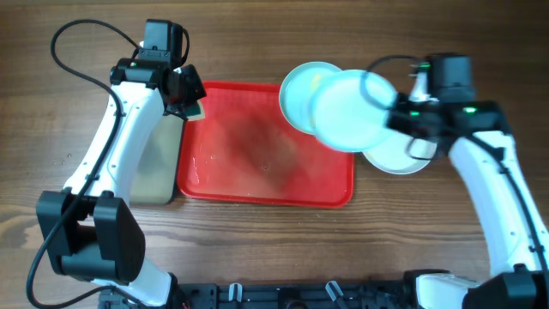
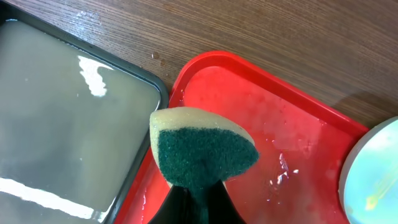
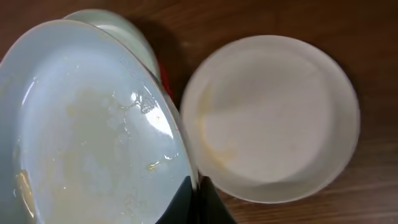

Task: Clean dirty plates on tray and stack at the side
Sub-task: 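Stack the blue plate onto the white plate and release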

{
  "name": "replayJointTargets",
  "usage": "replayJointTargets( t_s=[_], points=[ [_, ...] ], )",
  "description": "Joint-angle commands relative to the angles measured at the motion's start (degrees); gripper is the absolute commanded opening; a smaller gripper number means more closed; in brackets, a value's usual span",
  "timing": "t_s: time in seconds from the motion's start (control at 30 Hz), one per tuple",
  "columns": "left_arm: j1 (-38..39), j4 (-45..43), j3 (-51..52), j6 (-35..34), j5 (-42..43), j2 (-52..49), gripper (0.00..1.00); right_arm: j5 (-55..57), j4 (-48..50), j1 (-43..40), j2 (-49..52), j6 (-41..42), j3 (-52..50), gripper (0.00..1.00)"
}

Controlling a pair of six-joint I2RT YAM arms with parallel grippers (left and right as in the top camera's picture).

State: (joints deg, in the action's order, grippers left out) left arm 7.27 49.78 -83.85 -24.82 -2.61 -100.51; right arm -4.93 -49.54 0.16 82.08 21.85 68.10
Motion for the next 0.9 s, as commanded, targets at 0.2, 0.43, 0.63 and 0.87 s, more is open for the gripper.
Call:
replayJointTargets(
  t_s=[0.2, 0.43, 0.63, 0.87],
  points=[
    [0.0, -0.1, -0.5, -1.2, 0.7, -0.6, 0.04, -2.4, 9.1, -21.4, -0.5, 0.9, -12.8, 0.04],
    [0.0, 0.0, -0.5, -1.2, 0.7, -0.6, 0.04, -4.0, 13.7, -21.5, 5.6, -0.3, -16.1, 0.29],
    [0.0, -0.2, -0.5, -1.2, 0.7, -0.6, 0.04, -11.9, 9.4, -15.1, 6.4, -7.9, -9.4, 0.61],
    [0.0, -0.2, -0.5, -1.2, 0.7, -0.6, 0.04, -6.8, 11.2, 4.7, 11.1, 6.4, 1.9, 0.54]
  ],
)
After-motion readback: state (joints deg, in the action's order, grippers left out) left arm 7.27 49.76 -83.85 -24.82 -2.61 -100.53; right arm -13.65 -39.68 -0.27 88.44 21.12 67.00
